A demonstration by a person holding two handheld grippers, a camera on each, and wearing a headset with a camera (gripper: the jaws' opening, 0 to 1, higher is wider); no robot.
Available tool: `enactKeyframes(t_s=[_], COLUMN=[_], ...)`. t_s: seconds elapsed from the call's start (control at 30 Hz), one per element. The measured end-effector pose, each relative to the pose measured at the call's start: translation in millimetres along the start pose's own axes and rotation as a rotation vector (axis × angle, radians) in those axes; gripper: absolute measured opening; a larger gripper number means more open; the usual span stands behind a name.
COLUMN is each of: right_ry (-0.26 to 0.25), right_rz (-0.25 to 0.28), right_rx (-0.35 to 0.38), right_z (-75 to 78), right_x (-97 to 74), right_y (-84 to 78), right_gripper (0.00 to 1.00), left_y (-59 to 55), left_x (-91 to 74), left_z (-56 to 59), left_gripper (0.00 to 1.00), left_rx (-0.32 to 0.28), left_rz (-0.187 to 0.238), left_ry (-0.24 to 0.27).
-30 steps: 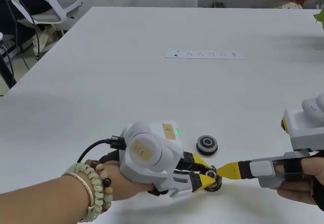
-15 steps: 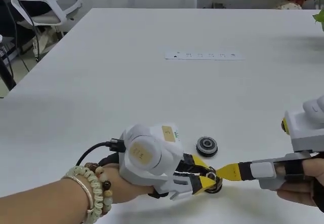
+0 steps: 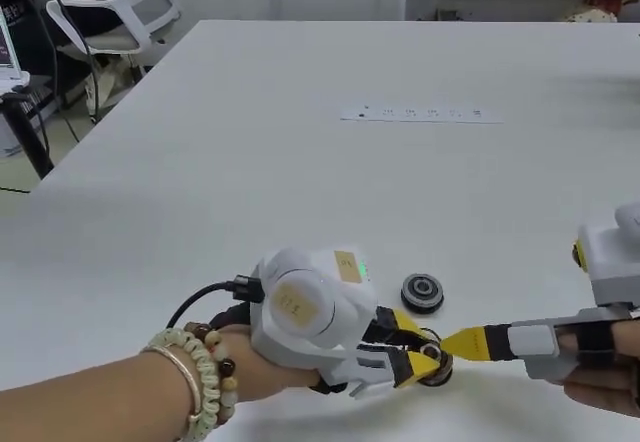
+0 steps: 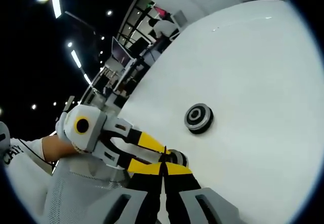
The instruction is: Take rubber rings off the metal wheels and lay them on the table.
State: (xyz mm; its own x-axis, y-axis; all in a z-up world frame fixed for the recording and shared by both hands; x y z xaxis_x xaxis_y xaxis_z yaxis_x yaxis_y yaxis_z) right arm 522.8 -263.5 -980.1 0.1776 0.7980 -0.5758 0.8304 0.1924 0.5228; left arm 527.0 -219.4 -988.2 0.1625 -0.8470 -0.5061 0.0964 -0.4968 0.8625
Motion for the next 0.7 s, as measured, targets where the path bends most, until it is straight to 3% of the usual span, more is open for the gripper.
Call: enactKeyframes(t_s=[0.2,0.3,0.4,0.47,0.57,0.7], right_ry=[-0.013,-0.017,-0.013,-0.017,-0.036,-0.027], right_rz=[-0.01,-0.009,0.014,0.024,0.042,0.075], right_rx=[0.003,0.004,0.021,0.027,0.034,0.048], right_z=[1.4,2.6,3.1,4.0,7.2,6.9], right_x=[-0.9,-2.5,-6.2,-8.2,-12.3,-17.6], right_y=[-0.6,-0.6,4.5,7.8,12.3,18.7], right_gripper=[0.0,0.0,0.0,0.0,0.0,0.0], left_y=[1.8,4.1,9.5,8.0,14.3,29.6], left_x=[0.5,-0.8,-4.1,-6.3,-15.4,-31.8], left_z=[-0.4,1.2,4.6,9.5,11.4,11.0], left_gripper=[0.14,0.15,0.17,0.2,0.26,0.32], left_rx=[-0.023,-0.004,0.04,0.025,0.052,0.031], left_rz=[-0.019,-0.044,-0.062,-0.094,-0.098,-0.087], left_ry=[-0.005,-0.008,-0.026,-0.07,-0.079,-0.097])
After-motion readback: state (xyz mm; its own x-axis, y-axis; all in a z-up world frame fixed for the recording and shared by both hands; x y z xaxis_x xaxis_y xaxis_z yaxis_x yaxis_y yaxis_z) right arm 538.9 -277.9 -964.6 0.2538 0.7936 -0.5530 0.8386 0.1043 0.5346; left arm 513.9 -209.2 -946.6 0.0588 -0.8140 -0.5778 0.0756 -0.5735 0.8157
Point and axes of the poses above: the centre of the closed fingertips' face, and the gripper's own axes: x roughly forward along the fingers, z roughly to its right, y roughly out of its top, the point moved 3 cm from there along -x, roughly backward along the fingers, and after that the axes turned 7 degrees about -y, right-handed, at the moved point
